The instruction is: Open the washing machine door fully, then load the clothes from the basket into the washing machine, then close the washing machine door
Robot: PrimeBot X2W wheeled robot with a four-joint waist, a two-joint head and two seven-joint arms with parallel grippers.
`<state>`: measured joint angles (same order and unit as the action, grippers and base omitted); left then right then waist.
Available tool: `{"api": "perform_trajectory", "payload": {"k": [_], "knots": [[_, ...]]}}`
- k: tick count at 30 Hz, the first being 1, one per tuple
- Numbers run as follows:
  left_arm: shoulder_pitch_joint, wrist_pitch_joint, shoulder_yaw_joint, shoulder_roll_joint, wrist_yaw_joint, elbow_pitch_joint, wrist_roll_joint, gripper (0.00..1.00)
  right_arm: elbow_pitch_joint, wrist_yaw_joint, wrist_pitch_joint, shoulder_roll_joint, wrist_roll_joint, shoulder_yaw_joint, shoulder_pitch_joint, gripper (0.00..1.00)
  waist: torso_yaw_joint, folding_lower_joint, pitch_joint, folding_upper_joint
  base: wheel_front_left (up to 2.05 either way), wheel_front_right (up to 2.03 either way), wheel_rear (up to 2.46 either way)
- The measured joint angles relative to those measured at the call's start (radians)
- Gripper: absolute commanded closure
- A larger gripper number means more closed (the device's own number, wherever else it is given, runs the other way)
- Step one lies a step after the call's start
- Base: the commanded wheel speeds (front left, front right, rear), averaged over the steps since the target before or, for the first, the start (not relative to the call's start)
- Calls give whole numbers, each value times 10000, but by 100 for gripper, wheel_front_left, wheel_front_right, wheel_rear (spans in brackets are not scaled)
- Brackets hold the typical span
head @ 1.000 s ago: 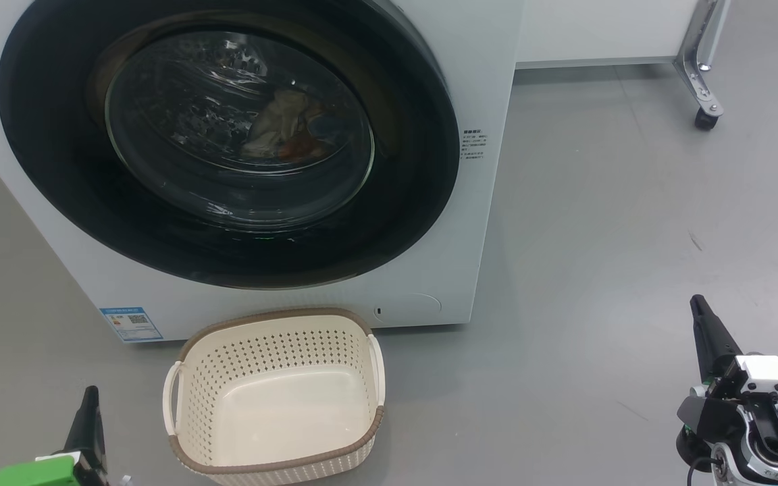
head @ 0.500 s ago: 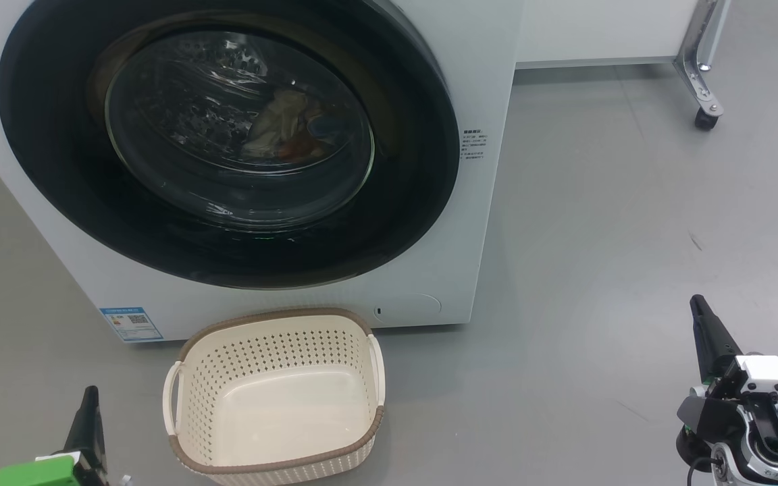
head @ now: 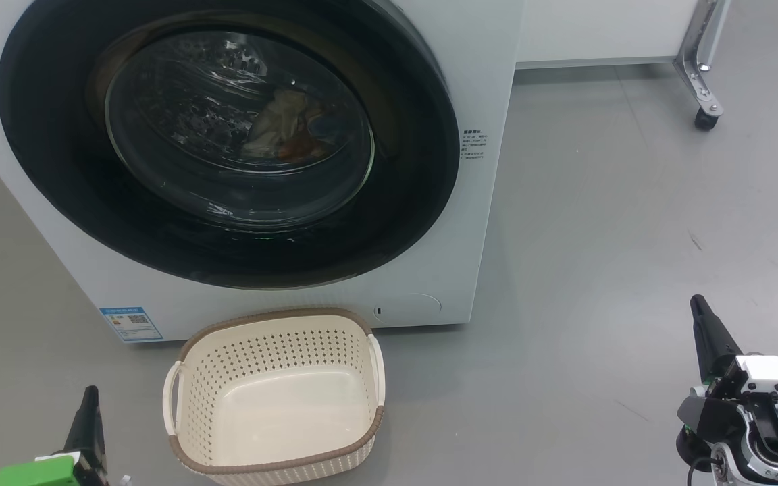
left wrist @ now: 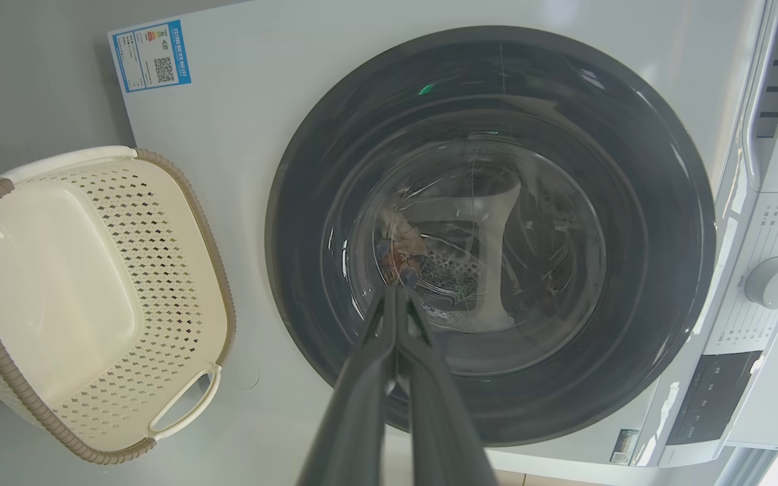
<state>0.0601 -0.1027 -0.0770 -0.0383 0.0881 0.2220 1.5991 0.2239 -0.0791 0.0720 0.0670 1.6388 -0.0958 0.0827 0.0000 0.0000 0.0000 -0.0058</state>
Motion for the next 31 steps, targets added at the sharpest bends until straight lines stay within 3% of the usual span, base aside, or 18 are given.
{"api": "perform_trajectory", "payload": {"k": [31], "knots": [[1, -25, -2, 2, 0, 0, 0, 100, 0, 0, 31, -2, 0, -4, 0, 100, 0, 0, 0, 0, 0, 0, 0]]}}
